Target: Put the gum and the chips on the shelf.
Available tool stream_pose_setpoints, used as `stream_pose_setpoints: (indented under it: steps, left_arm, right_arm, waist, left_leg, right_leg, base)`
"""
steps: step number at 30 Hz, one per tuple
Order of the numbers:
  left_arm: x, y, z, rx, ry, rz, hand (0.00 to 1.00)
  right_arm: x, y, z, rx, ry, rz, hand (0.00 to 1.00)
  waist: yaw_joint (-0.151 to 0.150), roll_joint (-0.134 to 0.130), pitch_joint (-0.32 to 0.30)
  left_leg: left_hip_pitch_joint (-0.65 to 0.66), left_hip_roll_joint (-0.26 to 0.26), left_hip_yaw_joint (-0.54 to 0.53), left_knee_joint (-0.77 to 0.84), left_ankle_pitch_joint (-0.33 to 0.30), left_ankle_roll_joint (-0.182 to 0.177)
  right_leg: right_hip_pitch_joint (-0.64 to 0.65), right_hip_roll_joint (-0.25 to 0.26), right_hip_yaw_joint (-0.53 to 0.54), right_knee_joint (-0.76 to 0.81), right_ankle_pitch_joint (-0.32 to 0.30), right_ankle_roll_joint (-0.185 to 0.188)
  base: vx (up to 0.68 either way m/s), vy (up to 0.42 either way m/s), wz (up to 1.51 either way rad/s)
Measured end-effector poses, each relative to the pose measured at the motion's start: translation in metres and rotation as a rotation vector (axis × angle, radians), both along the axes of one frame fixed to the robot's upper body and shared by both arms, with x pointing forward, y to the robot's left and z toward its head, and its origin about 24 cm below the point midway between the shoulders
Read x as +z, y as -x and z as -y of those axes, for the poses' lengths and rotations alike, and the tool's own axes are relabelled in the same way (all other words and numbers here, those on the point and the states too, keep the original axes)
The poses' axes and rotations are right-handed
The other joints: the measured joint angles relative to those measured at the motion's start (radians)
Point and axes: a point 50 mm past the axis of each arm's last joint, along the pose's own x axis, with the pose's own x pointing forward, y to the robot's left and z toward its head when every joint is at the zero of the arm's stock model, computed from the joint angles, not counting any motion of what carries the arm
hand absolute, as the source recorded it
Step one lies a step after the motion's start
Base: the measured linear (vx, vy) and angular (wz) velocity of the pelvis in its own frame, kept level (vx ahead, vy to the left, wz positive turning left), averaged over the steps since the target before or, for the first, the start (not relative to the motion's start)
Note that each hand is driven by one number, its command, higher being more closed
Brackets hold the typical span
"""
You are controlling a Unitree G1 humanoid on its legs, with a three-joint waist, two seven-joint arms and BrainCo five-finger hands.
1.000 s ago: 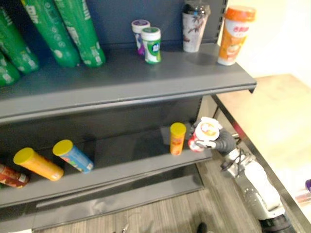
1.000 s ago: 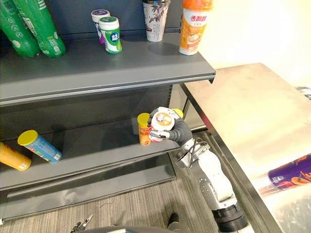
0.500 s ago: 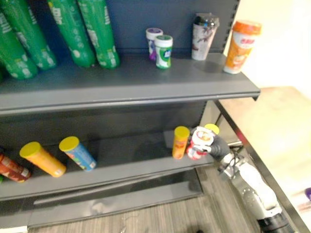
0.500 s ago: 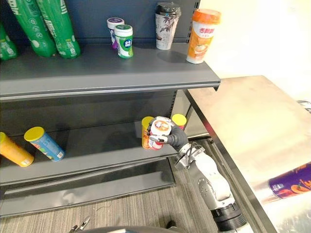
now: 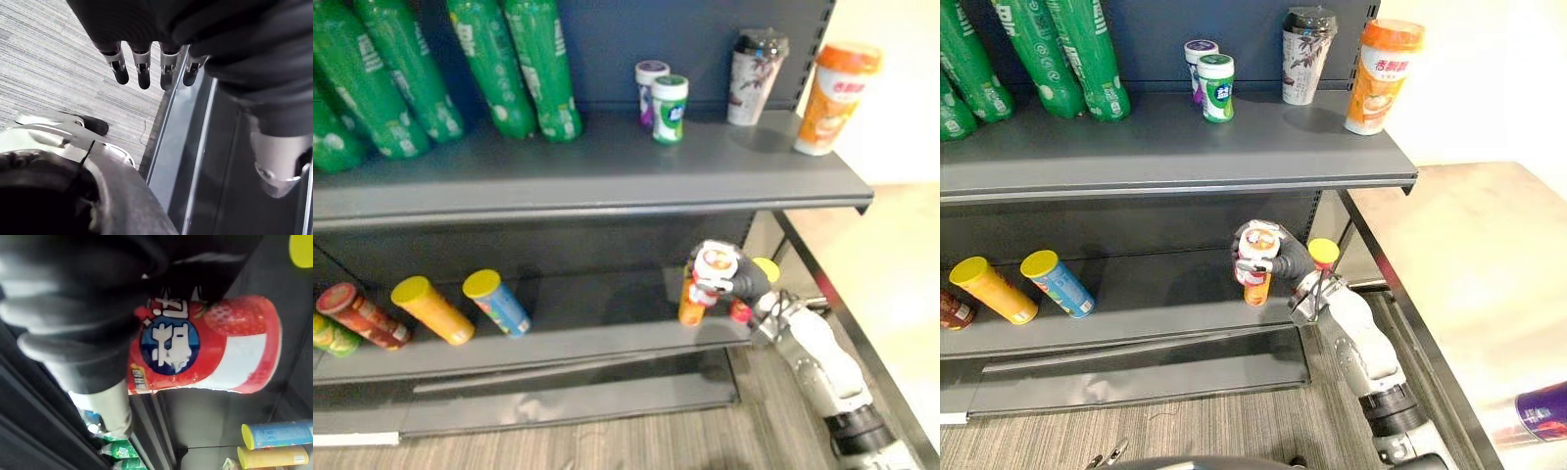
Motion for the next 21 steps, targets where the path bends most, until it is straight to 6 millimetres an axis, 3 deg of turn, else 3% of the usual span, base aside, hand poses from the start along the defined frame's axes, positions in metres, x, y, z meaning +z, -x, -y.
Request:
stream_pose_setpoints:
  steps: [9,13,21]
  left_arm:
    - [0.000,0.002,-0.002,-0.019,-0.017,-0.019,0.00]
    - [0.001,0.003,-0.007,0.011,-0.034,-0.021,0.00]
    - [0.001,0.005,-0.004,0.047,-0.051,-0.023,0.00]
  right_arm:
    - [0.035,0.000,-0.048,0.230,0.056,0.112,1.00]
    - [0.045,0.004,-0.069,0.317,0.072,0.132,1.00]
    - [0.068,0.010,-0.103,0.428,0.045,0.202,1.00]
  waist:
    - [0.011,-0.011,0.008]
    - [0.031,-0.021,0.006]
    - [0.032,-0.027,0.003]
  left_leg:
    - [-0.001,-0.005,-0.010,-0.012,0.010,0.011]
    - [-0.004,-0.014,-0.019,-0.013,0.013,0.014]
    - [-0.010,-0.023,-0.032,-0.013,0.020,0.013]
  right_leg:
    - [0.000,-0.017,-0.022,0.035,-0.009,-0.001]
    - [0.000,-0.022,-0.029,0.035,-0.009,-0.001]
    - [0.001,-0.029,-0.042,0.036,-0.011,0.002]
  base:
    - [-0.03,0.012,0.09]
    - [0.00,0.014,0.05]
    - [0.01,0.010,0.05]
